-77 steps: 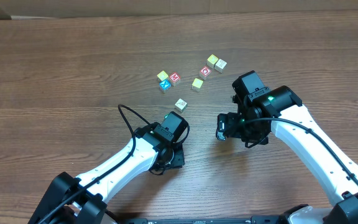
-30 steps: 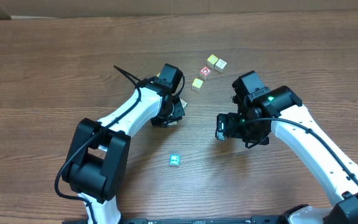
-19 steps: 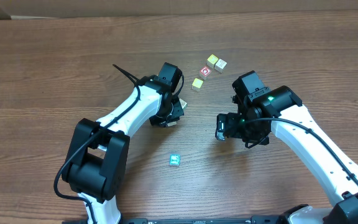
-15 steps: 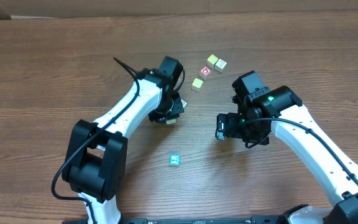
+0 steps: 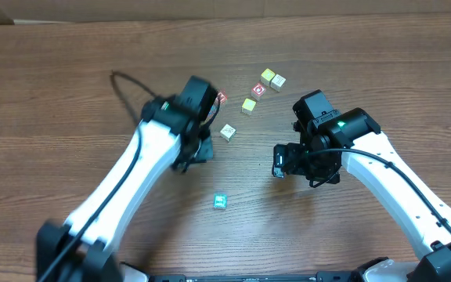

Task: Flip 5 blocks
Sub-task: 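Carry the green V block beside the blue L block and release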

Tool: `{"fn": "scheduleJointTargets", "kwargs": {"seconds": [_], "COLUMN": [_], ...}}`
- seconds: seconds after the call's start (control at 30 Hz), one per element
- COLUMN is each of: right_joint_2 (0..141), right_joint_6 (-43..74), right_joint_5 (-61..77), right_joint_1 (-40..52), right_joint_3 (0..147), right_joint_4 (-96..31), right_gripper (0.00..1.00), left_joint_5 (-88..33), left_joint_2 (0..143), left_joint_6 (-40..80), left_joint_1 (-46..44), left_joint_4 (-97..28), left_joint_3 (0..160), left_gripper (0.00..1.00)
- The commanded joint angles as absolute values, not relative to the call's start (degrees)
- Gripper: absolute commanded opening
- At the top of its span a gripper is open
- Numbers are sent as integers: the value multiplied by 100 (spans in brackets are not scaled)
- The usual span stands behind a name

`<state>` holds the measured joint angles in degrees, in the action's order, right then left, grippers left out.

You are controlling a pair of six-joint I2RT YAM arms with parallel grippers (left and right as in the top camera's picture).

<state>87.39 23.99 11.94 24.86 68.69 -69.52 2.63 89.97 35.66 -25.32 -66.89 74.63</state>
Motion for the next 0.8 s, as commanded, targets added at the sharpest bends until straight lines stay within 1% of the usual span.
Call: {"fn": "scheduleJointTargets", "kwargs": {"seconds": [0.0,0.13,0.27,0.33,0.6,0.77], "right_joint_2": [8715,8715,8715,8715,8715,8715], "right_joint_6": [2403,2405,2405,2405,2405,2405], "right_joint_5": [1157,1160,1160,1157,1160,1160], "right_joint_1": [2517,2517,2517,2517,2517,2517], "right_joint_3": [6845,6845,6845,6845,6845,6845], "right_joint_4": [-6919,-6899,-6932,-6947,-6960,-6958], "right_gripper": [97,97,97,97,97,97], "left_joint_5": [23,-412,-716,-779,-729,-707], "left_joint_2": [8278,7828,7843,7843,7846,7848], "left_joint_6": [3079,2823,2626,2591,2521,2528], "left_joint_1": [-2571,-2657,-2781,-2851,-2869,-2869], "left_joint_4": [-6381,-5774,-5142,-4823,-4495,-4421], "left_joint_3": [6558,5572,4930,4657,4329,4219], "left_gripper": [23,25,21,20,22,25]}}
